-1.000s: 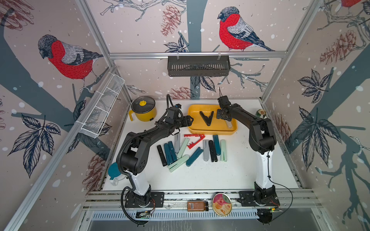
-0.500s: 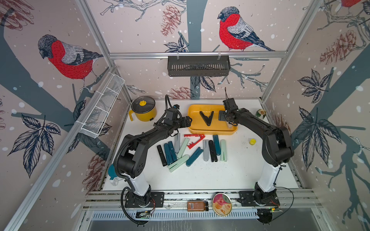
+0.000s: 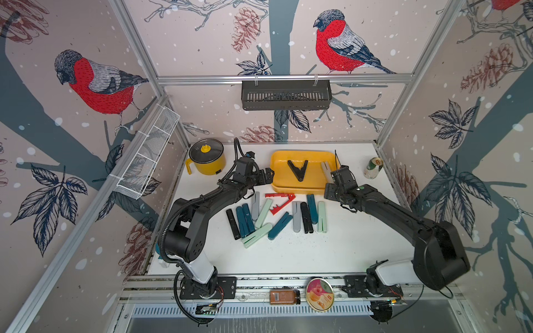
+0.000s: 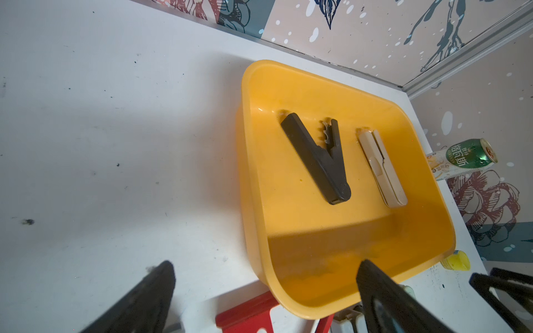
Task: Put the pruning pliers into the storage box
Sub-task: Pick up the pruning pliers from the center of the board.
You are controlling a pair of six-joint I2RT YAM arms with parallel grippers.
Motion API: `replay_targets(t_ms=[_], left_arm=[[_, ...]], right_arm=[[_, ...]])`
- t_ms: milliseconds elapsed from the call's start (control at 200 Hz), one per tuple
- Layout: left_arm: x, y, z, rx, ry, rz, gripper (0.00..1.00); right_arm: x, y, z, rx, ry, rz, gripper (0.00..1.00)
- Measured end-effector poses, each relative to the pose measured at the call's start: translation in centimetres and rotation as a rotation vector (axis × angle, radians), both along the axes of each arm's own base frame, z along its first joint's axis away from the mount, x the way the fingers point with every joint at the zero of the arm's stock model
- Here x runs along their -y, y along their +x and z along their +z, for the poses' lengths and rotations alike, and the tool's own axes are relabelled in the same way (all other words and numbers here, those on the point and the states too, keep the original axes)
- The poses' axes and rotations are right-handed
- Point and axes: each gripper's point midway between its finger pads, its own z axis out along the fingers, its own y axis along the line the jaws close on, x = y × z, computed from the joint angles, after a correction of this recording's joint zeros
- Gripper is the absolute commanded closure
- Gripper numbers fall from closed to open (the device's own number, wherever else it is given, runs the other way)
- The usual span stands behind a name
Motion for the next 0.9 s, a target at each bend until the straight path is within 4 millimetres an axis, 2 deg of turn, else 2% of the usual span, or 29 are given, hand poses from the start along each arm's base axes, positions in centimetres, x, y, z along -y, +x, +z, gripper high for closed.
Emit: replay_targets(t_ms=[195,360,480,665,900], left_arm=[[-0.4,-0.4,-0.1,0.001,0.008,0.013,0.01],[-0.5,-0.5,-0.3,-0.003,0.010,0.015,0.02],[-0.6,-0.6,-0.4,-0.005,0.011,0.015,0.01],[-0.7,-0.9,-0.6,-0.010,0.014,0.015,0.02],[-0.8,-1.1,-0.6,-0.009,0.017,0.019,0.02]], right_arm=[[-1.2,-3.3,-2.0,-0.034,0.048,0.037,0.25],[-3.2,-5.6,-4.4,-0.100,0.091,0.085,0.26],[-4.2,-5.9,-5.3,-0.127,0.093,0.111,0.30],[-4.7,-5.7,-6.4,-0.155,0.094,0.105,0.34],[-4.5,-5.6,-7.7,-0.194,0.063,0.094,0.40]])
